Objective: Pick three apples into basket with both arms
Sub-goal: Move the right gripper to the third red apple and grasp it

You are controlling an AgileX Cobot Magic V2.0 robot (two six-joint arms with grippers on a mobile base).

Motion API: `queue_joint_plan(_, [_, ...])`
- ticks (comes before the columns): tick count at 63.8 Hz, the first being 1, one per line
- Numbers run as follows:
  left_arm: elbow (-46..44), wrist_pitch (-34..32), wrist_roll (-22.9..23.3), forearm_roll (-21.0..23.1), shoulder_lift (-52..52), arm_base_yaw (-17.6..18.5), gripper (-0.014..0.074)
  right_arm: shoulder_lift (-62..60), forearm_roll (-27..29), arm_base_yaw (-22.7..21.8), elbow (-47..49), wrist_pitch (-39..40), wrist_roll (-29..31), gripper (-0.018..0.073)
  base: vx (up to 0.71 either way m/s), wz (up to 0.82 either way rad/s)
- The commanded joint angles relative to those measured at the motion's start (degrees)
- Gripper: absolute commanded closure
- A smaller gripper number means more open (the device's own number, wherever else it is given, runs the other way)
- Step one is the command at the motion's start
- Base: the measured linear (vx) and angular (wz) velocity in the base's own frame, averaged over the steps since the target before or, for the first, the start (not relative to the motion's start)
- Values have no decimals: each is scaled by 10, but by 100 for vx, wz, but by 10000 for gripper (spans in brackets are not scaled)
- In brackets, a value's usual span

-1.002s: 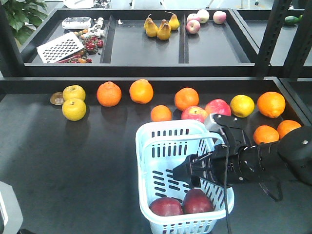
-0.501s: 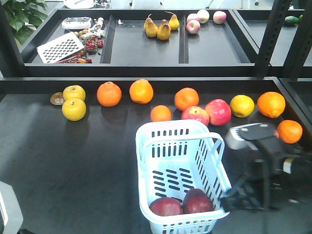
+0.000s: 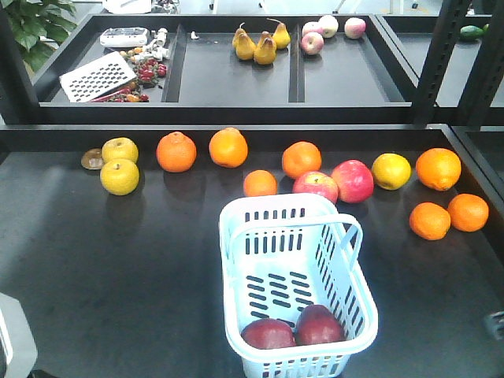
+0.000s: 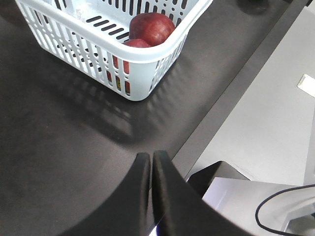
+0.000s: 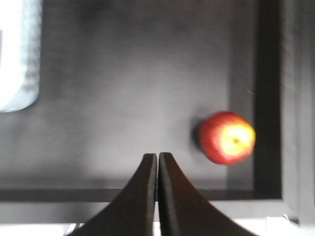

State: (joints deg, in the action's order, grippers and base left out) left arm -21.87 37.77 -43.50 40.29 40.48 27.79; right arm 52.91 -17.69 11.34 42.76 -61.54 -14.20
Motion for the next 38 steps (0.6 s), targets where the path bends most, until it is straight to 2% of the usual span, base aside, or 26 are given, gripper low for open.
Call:
queue_joint_plan(1, [-14, -23, 3, 24, 0, -1, 603, 8, -10, -68, 16, 44, 31, 556, 0, 0])
queue_joint_plan(7, [-14, -23, 3, 24, 0, -1, 603, 33, 30, -144, 16, 66, 81, 524, 0, 0])
queue_joint_plan(13, [-14, -23, 3, 24, 0, -1, 603, 67, 97, -207, 16, 89, 125, 447, 0, 0])
queue_joint_plan(21, [-14, -23, 3, 24, 0, -1, 603, 128, 152, -292, 16, 110, 162, 257, 0, 0])
queue_joint_plan(30, [-14, -23, 3, 24, 0, -1, 603, 191, 152, -354, 16, 106, 151, 7, 0, 0])
queue_joint_plan(38, [-14, -23, 3, 24, 0, -1, 603, 247, 143, -391, 17, 120, 142, -143, 0, 0])
